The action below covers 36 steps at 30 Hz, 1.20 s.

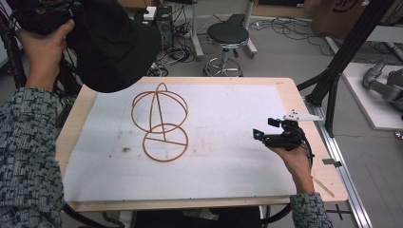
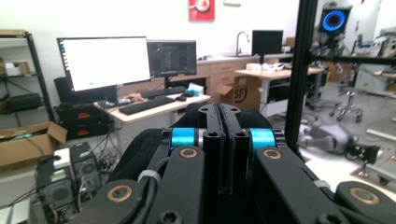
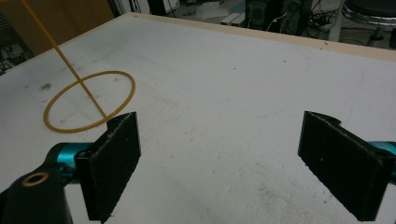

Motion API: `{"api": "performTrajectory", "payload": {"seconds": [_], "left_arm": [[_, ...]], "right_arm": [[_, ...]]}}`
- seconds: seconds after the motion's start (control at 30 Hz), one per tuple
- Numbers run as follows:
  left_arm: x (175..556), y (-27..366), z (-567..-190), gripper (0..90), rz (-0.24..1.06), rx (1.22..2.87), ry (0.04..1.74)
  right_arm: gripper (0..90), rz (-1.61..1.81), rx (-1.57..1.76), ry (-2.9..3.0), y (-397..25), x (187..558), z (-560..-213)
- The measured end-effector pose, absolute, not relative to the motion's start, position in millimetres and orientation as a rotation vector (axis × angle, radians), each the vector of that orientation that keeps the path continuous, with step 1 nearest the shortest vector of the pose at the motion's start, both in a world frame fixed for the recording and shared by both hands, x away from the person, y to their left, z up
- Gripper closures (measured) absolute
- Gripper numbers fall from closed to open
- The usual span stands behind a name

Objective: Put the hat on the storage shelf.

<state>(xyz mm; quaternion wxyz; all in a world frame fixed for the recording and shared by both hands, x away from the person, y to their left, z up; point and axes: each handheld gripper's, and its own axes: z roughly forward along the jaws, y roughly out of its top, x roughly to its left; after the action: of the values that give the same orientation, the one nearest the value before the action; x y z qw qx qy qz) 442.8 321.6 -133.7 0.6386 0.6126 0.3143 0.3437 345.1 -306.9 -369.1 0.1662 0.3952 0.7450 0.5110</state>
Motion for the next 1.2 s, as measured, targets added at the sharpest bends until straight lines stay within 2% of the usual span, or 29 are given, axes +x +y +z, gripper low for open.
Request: {"api": "performTrajectory", "payload": {"seconds": [0.77,1.2], "left_arm": [[411.6,295.7,-125.5,87.7,0.677,1.44,0.609],[399.0,279.0,-138.6,87.8,0.615,1.458,0.589]], "right_arm": [[12.9,1.466,1.116,2.121,-304.2,345.8,-367.2],[12.9,1.479,1.113,2.125,-303.8,344.8,-365.8]]}}
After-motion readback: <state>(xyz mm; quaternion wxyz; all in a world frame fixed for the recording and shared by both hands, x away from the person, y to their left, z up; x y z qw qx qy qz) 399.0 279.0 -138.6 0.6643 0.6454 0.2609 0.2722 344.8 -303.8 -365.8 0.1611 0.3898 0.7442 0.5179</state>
